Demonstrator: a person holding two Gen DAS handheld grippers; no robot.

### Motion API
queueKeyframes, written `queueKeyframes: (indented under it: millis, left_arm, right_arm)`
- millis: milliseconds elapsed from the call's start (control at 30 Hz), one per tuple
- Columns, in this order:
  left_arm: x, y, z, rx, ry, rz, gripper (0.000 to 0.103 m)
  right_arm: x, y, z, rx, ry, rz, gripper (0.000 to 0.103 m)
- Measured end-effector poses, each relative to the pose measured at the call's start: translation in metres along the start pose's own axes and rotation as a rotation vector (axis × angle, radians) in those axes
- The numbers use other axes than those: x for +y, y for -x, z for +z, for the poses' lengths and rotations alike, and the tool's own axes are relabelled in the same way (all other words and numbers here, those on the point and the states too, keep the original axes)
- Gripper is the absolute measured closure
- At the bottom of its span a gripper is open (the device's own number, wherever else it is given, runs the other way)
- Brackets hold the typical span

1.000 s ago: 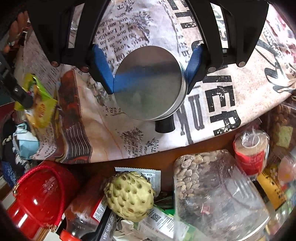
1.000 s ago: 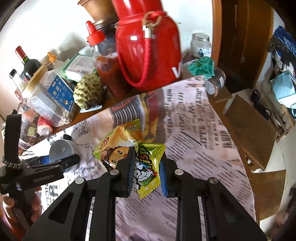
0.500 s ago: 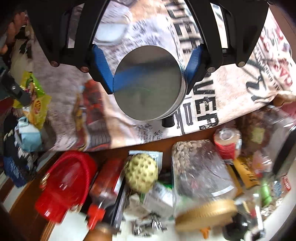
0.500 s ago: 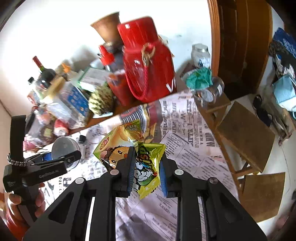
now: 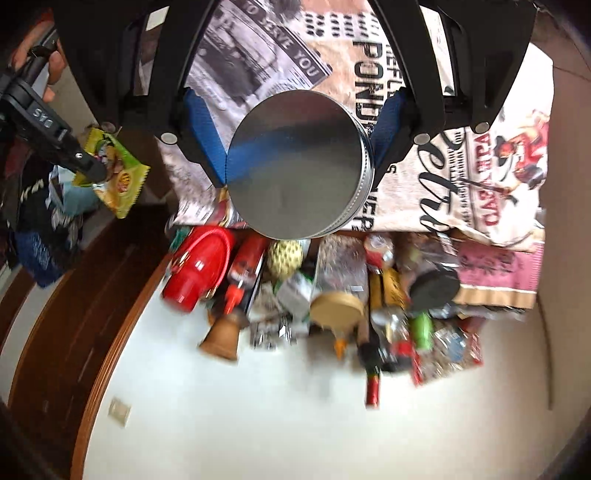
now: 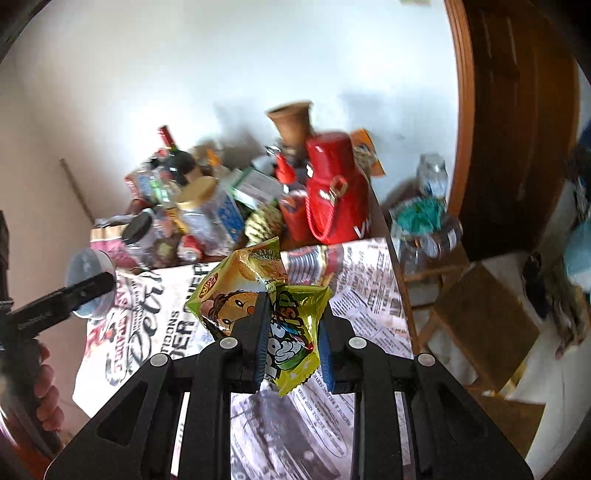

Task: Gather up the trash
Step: 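Carry the silver tin and snack packet with both tools over the white bucket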

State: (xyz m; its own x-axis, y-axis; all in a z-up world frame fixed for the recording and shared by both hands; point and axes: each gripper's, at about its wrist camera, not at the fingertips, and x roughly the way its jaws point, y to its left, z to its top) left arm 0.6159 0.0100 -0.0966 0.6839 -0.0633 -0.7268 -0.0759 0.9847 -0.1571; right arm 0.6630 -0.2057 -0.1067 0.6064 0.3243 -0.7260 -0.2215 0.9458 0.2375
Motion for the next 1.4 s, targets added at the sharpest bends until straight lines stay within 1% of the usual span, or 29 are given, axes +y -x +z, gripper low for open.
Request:
queueKeyframes:
  millis: [133,233,367,533,667,867,1033,1200,1300,1400]
  left_arm:
    - [-0.007,0.056,-0.005,-0.071,0.002,0.001,0.030]
    - [-0.011,0.090,-0.011,-0.116,-0.006,0.007,0.030]
    - [-0.009,0.135,-0.024,-0.178,-0.006,-0.014,0.030]
    - [-0.001,0.178,-0.042,-0.212,-0.028,-0.028,0.030]
    - [0.014,0.214,-0.066,-0.235,-0.054,-0.036,0.030]
    - [0.041,0.254,-0.108,-0.223,-0.052,-0.055,0.030]
    - [0.070,0.276,-0.151,-0.178,-0.045,-0.060,0.030]
    - [0.088,0.278,-0.190,-0.114,-0.027,-0.062,0.030]
    - [0.096,0.271,-0.208,-0.066,-0.013,-0.048,0.030]
    - [0.102,0.259,-0.224,-0.015,0.013,-0.040,0.030]
  right_arm:
    - [0.015,0.031,0.004,-0.041,0.050,0.037,0.082]
    - [0.029,0.056,0.004,-0.081,0.065,0.071,0.082]
    - [0.046,0.086,-0.003,-0.127,0.086,0.095,0.082]
    - [0.071,0.121,-0.024,-0.169,0.097,0.103,0.082]
    - [0.092,0.144,-0.049,-0.187,0.087,0.097,0.082]
    - [0.127,0.178,-0.093,-0.192,0.079,0.079,0.082]
    - [0.155,0.193,-0.133,-0.166,0.073,0.068,0.082]
    - [0.173,0.191,-0.175,-0.097,0.064,0.077,0.082]
    - [0.179,0.183,-0.197,-0.034,0.068,0.081,0.082]
    - [0.176,0.167,-0.215,0.039,0.061,0.084,0.082]
